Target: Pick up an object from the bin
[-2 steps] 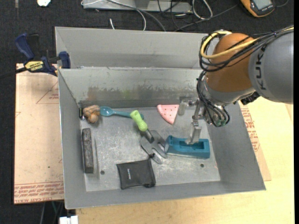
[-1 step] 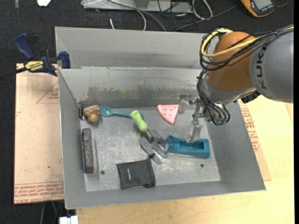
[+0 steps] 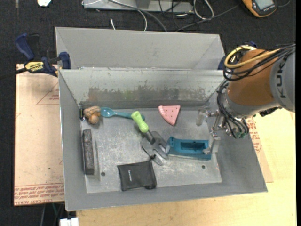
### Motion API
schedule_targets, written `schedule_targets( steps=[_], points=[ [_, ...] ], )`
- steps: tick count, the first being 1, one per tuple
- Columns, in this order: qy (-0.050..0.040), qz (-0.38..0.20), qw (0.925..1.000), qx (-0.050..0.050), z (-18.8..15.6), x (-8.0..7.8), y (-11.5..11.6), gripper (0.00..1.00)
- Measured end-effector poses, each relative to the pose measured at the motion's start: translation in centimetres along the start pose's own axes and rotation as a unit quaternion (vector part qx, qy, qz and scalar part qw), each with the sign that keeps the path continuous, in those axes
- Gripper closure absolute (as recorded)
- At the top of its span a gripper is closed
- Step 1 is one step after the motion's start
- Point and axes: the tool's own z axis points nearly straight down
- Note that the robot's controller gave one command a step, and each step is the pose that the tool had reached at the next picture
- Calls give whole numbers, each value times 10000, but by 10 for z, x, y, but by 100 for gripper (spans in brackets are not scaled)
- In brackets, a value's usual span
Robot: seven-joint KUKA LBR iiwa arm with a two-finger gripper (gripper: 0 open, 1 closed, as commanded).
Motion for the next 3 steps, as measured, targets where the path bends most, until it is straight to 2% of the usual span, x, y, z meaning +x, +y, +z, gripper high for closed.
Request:
schedule_targets(
  steps=[1, 2, 3],
  points=[
    [-37, -293, 9996, 5, 34, 9, 7, 0],
    [108, 416, 9991, -35, 52, 41, -2, 100],
    [106, 411, 9991, -33, 52, 41, -2, 100]
  ],
)
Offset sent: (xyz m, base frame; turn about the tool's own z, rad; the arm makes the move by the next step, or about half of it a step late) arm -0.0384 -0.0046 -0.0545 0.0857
